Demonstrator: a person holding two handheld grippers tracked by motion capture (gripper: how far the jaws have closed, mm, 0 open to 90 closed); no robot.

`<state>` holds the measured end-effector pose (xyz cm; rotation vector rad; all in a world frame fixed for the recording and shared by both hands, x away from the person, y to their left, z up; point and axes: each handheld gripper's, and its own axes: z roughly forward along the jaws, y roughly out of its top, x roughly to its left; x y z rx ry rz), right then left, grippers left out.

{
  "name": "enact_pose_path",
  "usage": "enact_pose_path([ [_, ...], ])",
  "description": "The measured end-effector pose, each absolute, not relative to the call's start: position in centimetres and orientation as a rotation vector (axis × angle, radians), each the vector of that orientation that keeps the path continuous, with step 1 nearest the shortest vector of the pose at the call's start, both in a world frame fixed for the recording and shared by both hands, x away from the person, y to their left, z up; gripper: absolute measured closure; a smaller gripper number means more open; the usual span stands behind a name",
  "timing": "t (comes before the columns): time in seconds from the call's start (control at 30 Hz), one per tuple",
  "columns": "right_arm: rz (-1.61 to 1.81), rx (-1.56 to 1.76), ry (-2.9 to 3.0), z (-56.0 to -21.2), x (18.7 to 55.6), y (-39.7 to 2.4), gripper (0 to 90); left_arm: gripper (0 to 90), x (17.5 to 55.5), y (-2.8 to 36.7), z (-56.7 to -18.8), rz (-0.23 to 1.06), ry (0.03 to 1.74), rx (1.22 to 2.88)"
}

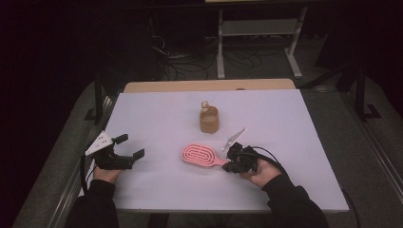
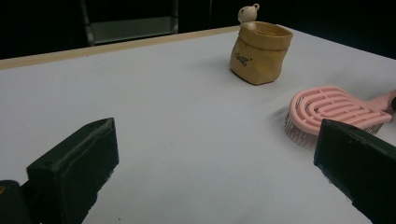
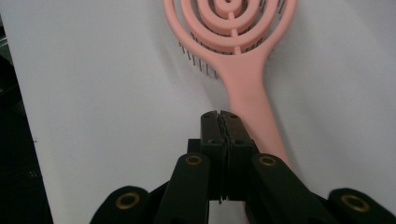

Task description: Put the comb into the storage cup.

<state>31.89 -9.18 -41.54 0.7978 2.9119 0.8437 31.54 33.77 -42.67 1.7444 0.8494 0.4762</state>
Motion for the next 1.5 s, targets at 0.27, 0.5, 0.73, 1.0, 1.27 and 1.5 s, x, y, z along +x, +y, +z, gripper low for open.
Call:
enact_pose_path([
  [0.27, 0.827, 0.798, 2.904, -40.9, 31.9, -9.8, 87.2, 0.0, 31.5, 33.8, -42.7, 0.478, 0.850, 1.746],
  [0.5, 0.827, 0.757, 2.929, -40.1, 32.2, -9.9, 77.6, 0.0, 31.5, 33.7, -42.7, 0.479, 0.849, 1.750],
  [0.73, 0.808, 0.686, 2.938, -39.6, 32.1, -8.9, 53.6, 0.0, 31.5, 33.8, -42.7, 0.477, 0.849, 1.748],
  [1.0, 0.673, 0.648, 2.955, -39.9, 32.5, -7.4, 27.0, 0.0, 31.5, 33.8, -42.7, 0.477, 0.849, 1.746],
  [1.27, 0.669, 0.641, 2.974, -39.9, 33.2, -7.1, 11.2, 0.0, 31.5, 33.8, -42.7, 0.477, 0.848, 1.746],
  [1.5, 0.662, 0.609, 2.994, -40.1, 33.8, -7.0, 1.6, 0.0, 31.6, 33.8, -42.7, 0.475, 0.852, 1.744],
])
